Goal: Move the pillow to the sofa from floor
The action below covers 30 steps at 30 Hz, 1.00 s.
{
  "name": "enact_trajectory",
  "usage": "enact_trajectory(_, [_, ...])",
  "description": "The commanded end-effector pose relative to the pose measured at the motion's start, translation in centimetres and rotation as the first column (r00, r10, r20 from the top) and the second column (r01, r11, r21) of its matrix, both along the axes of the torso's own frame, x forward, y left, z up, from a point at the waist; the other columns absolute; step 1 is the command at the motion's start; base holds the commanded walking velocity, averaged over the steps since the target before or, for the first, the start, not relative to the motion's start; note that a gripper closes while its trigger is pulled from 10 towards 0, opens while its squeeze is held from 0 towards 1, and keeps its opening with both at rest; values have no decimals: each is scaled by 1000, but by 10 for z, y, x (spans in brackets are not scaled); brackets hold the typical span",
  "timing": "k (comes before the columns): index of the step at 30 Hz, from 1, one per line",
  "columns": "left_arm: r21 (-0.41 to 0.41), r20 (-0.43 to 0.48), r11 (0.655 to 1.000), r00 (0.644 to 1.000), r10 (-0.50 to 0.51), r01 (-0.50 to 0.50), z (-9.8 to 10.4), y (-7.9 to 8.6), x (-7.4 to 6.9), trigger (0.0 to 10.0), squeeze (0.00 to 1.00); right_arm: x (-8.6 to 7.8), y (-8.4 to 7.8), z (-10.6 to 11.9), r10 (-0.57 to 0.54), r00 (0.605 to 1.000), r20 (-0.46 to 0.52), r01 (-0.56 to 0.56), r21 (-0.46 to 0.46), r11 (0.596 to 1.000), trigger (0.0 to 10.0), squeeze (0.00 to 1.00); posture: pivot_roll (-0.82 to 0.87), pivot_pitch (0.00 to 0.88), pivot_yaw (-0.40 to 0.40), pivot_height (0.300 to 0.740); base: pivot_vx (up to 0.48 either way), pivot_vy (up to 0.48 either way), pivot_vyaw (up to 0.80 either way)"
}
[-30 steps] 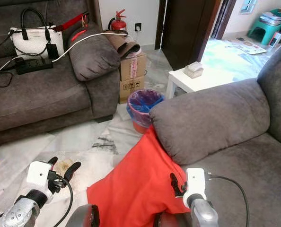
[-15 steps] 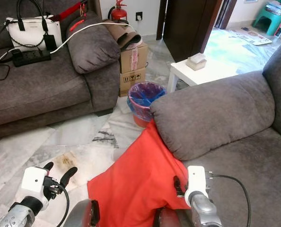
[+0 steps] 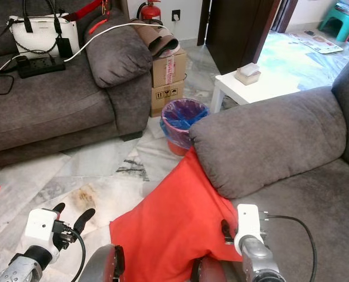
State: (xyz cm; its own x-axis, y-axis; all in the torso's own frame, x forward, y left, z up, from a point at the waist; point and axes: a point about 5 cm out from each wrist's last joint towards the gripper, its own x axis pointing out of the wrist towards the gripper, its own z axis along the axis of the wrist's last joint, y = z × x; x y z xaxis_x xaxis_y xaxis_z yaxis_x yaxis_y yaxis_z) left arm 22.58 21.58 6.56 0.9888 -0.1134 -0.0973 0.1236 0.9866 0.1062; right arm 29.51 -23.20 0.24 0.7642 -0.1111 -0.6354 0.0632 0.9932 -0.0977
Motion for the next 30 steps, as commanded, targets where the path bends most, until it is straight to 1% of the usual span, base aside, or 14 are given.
enact_trajectory(1, [-1, -23, 1000, 1000, 8, -8, -3, 2, -4, 10000, 0, -16, -15, -11, -36, 995, -88, 37, 12, 999, 10000, 0, 213, 208, -25, 583, 0, 0, 0])
enact_trajectory(5, [-6, -26, 1000, 1000, 4, -4, -3, 1, -3, 10000, 0, -19, -25, -9, 5, 993, -122, -1, 39, 999, 10000, 0, 202, 204, -24, 583, 0, 0, 0])
enact_trajectory(8, [-9, -26, 1000, 1000, -1, 1, -3, -1, -1, 10000, 0, -22, -27, -10, 47, 988, -147, -40, 53, 998, 10000, 0, 198, 201, -24, 583, 0, 0, 0])
enact_trajectory(10, [-11, -25, 1000, 1000, -7, 6, -3, -2, 1, 10000, 0, -26, -28, -13, 83, 979, -188, -71, 69, 995, 10000, 0, 192, 194, -22, 583, 0, 0, 0])
enact_trajectory(14, [-13, -23, 1000, 1000, -9, 9, -3, -2, 2, 10000, 0, -30, -27, -16, 111, 969, -220, -97, 72, 993, 10000, 0, 190, 189, -20, 583, 0, 0, 0])
enact_trajectory(17, [-14, -20, 1000, 1000, -9, 9, -2, -2, 4, 10000, 0, -39, -22, -23, 186, 943, -277, -164, 102, 981, 10000, 0, 191, 187, -20, 583, 0, 0, 0])
enact_trajectory(18, [-14, -18, 1000, 1000, -9, 8, -2, -2, 5, 10000, 0, -41, -20, -26, 240, 927, -290, -223, 90, 971, 10000, 0, 188, 186, -19, 583, 0, 0, 0])
enact_trajectory(20, [-14, -17, 1000, 1000, -9, 9, -2, -2, 5, 10000, 0, -40, -19, -25, 255, 928, -272, -240, 89, 967, 10000, 0, 189, 185, -18, 583, 0, 0, 0])
enact_trajectory(21, [-14, -17, 1000, 1000, -9, 9, -2, -2, 5, 10000, 0, -40, -19, -25, 255, 928, -272, -240, 89, 967, 10000, 0, 189, 185, -18, 583, 0, 0, 0])
enact_trajectory(22, [-16, -16, 1000, 1000, -9, 8, -2, -2, 5, 10000, 0, -34, -22, -19, 184, 965, -189, -167, 101, 981, 10000, 0, 185, 184, -17, 583, 0, 0, 0])
enact_trajectory(25, [-17, -14, 1000, 1000, -8, 8, -2, -2, 6, 10000, 0, -30, -29, -14, 74, 990, -124, -58, 125, 990, 10000, 0, 180, 183, -17, 583, 0, 0, 0])
enact_trajectory(26, [-19, -15, 1000, 1000, -9, 8, -2, -2, 6, 10000, 0, -27, -32, -10, 13, 998, -60, -3, 167, 986, 10000, 0, 177, 182, -15, 583, 0, 0, 0])
enact_trajectory(28, [-20, -16, 1000, 1000, -9, 9, -3, -3, 7, 10000, 0, -27, -34, -10, -29, 999, -46, 38, 220, 975, 10000, 0, 177, 182, -15, 583, 0, 0, 0])
enact_trajectory(30, [-21, -16, 1000, 1000, -12, 11, -3, -3, 7, 10000, 0, -36, -36, -16, -3, 995, -98, 21, 187, 982, 10000, 0, 171, 182, -14, 583, 0, 0, 0])
